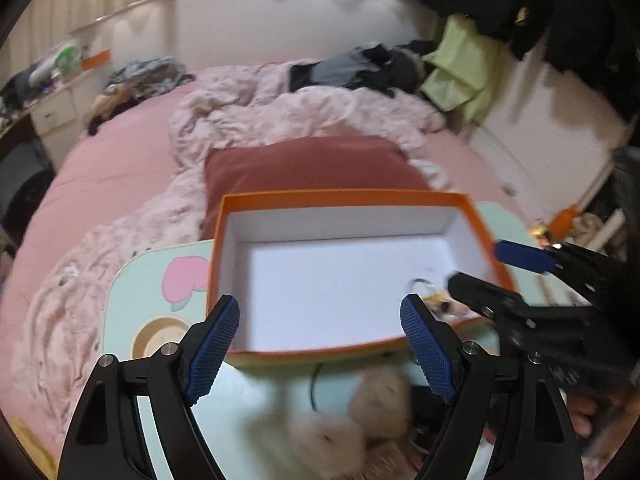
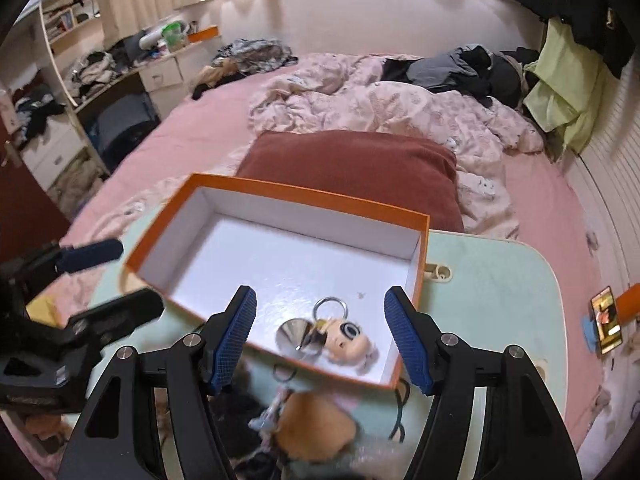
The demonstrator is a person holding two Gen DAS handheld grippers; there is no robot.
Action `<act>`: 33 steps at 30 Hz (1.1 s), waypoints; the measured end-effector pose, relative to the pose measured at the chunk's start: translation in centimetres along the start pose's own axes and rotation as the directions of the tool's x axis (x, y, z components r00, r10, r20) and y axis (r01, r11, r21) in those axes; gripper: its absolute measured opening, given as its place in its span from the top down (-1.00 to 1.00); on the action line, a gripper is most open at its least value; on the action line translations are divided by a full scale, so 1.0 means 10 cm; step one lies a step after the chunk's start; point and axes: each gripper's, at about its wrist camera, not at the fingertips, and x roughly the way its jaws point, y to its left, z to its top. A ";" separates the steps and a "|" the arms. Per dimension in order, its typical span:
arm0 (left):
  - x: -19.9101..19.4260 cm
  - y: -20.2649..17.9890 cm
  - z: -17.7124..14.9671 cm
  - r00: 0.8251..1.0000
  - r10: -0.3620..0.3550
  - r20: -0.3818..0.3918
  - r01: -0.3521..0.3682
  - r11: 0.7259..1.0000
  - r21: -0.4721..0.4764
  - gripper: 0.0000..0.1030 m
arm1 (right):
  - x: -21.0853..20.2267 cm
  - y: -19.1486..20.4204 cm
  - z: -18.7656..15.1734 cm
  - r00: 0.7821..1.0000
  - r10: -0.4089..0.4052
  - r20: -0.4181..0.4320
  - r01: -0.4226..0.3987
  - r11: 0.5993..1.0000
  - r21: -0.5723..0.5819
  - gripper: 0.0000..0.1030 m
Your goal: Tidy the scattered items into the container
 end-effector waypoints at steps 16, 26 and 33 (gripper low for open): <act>0.10 0.03 -0.12 1.000 -0.015 -0.026 0.015 1.000 0.012 -0.60 | 0.13 -0.06 -0.16 0.998 -0.062 -0.026 0.060 0.997 -0.055 -0.30; -0.24 0.11 -0.23 0.996 -0.061 0.064 0.062 0.998 -0.013 -0.60 | 0.16 -0.08 -0.10 0.995 -0.081 -0.059 0.076 0.994 -0.072 -0.30; -0.65 0.36 -0.54 0.979 -0.078 0.190 0.095 0.992 -0.080 -0.60 | 0.29 -0.07 0.16 0.976 0.094 -0.197 -0.100 0.995 -0.019 -0.30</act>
